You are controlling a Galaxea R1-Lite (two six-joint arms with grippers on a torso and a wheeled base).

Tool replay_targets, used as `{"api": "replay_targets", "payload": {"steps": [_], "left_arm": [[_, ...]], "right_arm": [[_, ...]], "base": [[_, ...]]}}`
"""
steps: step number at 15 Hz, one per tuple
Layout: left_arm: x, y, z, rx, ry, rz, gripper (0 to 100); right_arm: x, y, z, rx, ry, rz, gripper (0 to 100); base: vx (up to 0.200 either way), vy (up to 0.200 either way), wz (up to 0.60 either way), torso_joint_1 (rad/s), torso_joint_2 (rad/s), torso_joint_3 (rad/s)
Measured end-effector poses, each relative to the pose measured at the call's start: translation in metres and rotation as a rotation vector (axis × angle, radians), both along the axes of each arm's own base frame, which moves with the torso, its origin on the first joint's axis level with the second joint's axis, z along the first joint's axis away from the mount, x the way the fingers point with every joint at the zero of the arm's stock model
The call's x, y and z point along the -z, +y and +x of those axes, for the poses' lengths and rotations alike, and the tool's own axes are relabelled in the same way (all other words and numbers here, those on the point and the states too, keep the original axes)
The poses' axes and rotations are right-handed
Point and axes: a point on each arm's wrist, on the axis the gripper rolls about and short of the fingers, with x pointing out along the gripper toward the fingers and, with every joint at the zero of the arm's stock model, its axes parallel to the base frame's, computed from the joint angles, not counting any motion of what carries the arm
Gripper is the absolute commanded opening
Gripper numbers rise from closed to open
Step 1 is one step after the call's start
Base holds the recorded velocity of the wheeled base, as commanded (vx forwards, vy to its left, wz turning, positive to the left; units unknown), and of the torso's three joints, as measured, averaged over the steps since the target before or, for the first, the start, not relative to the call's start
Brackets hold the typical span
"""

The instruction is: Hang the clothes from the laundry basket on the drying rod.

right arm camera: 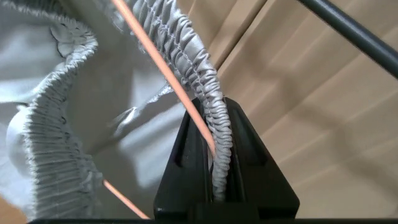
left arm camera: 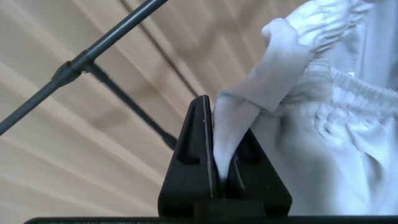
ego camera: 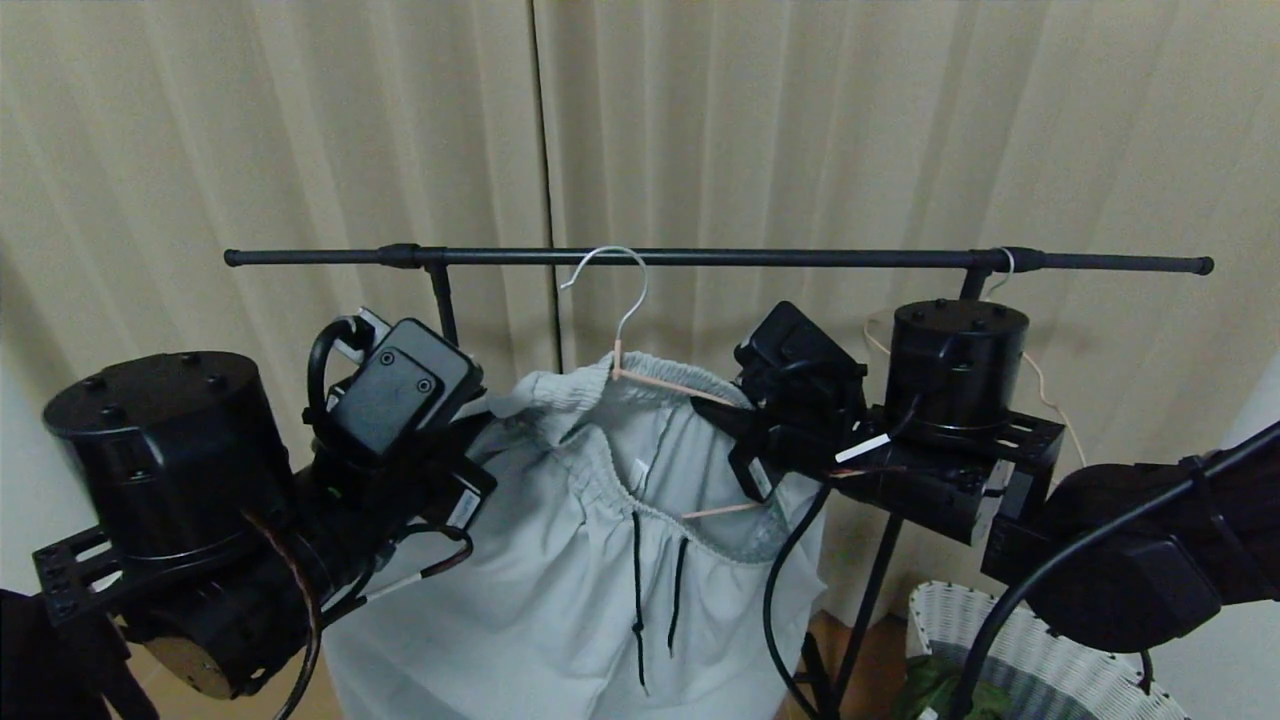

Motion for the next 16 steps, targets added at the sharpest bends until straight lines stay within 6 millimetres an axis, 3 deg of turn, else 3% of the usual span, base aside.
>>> {"api": "replay_targets", "payload": {"steps": [6,7,12,16], "left_arm": [[-0.001,0.003,-0.005,0.004,-0.023,-0.018,0],[0.0,0.003,-0.005,0.006,-0.023,-0.02,100],[-0.002,0.003,-0.007,0.079,-0.023,-0.037,100],[-0.007,0.003,-0.009,0.14,-0.037,-0.055,100]], "right_arm": [[-0.005,-0.002,-0.002,0.005,-0.013,0.009,0],[-0.007,-0.002,-0.003,0.006,-0.016,0.011,0],[-0.01,-0.004,-0.004,0.012,-0.022,0.011,0],[-0.009,-0.018,0.003,0.057,-0.04,-0.022,0]], "base": [[0.0,0.0,0.0,0.0,0.0,0.0],[0.0,0.0,0.0,0.0,0.0,0.0],[0.0,0.0,0.0,0.0,0.0,0.0],[0.0,0.0,0.0,0.0,0.0,0.0]]}}
